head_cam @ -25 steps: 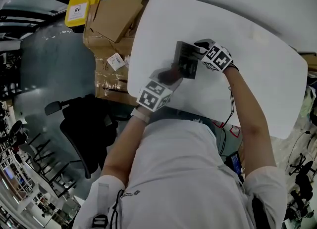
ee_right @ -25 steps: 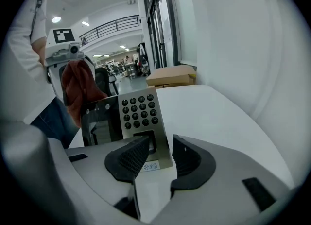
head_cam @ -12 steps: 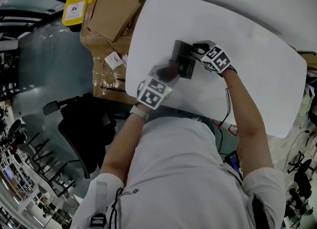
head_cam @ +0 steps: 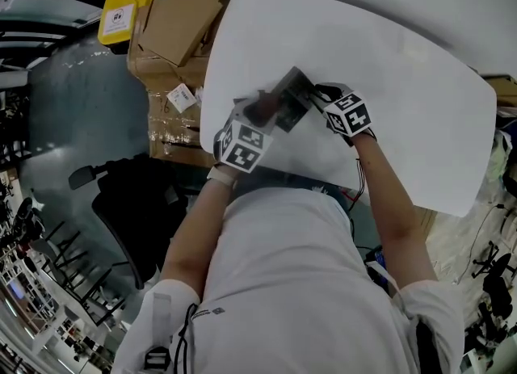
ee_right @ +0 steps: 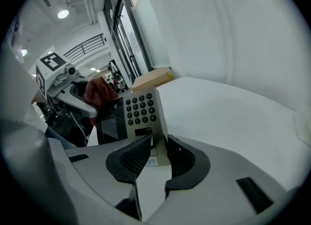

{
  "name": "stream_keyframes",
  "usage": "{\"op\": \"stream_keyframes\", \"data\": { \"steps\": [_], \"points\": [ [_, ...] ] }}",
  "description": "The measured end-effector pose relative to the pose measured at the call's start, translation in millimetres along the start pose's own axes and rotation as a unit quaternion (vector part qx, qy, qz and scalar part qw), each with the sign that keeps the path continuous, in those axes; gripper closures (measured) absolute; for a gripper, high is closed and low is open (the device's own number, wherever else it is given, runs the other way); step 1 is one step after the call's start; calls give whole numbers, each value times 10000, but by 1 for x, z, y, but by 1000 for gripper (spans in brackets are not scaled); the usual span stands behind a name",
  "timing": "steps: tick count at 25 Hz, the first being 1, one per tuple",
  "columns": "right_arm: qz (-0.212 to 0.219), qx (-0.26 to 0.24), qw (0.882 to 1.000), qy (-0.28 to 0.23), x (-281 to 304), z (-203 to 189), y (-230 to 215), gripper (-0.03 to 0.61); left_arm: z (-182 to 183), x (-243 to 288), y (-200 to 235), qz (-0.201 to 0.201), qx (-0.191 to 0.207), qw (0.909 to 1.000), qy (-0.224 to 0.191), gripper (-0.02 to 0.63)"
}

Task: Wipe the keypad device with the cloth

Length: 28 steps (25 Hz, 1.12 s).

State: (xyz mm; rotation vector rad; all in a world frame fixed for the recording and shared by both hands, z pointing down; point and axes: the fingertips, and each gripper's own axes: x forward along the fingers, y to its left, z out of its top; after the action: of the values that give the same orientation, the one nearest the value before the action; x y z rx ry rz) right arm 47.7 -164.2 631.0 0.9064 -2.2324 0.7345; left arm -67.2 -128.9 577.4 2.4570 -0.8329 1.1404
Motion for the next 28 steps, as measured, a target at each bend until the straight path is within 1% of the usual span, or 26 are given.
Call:
{"op": "stream_keyframes", "data": {
  "steps": [6,11,14,17,19,21,23,25,28],
  "points": [
    [-188,172,9997,63,-13,-18,13,469,-1,1,1,301,280,9992,-14,445],
    [-243,332,9991,34,-24,-34,24,475,-1,1,0,401,252,9989,-60,445],
    [-217,309,9993,-9,-27,-39,27,479,-1,-1,0,534,254,9982,-118,445],
    [-211,291,9993,-55,-26,-39,28,479,0,-3,-1,857,427,9952,-181,445],
    [-195,375,9991,-97,-26,-38,28,479,1,-5,-3,1164,655,9908,-226,445],
    [-200,491,9985,-151,-26,-39,27,479,2,-6,-4,1427,742,9865,-299,446],
    [-238,594,9978,-170,-27,-41,26,479,1,-7,-4,1588,707,9842,-335,446],
    [-323,626,9974,-162,-27,-41,26,479,2,-9,-6,1652,626,9837,-339,446],
    [-510,543,9971,-173,-27,-42,26,479,5,-14,-13,1559,338,9861,-463,446]
  ]
}}
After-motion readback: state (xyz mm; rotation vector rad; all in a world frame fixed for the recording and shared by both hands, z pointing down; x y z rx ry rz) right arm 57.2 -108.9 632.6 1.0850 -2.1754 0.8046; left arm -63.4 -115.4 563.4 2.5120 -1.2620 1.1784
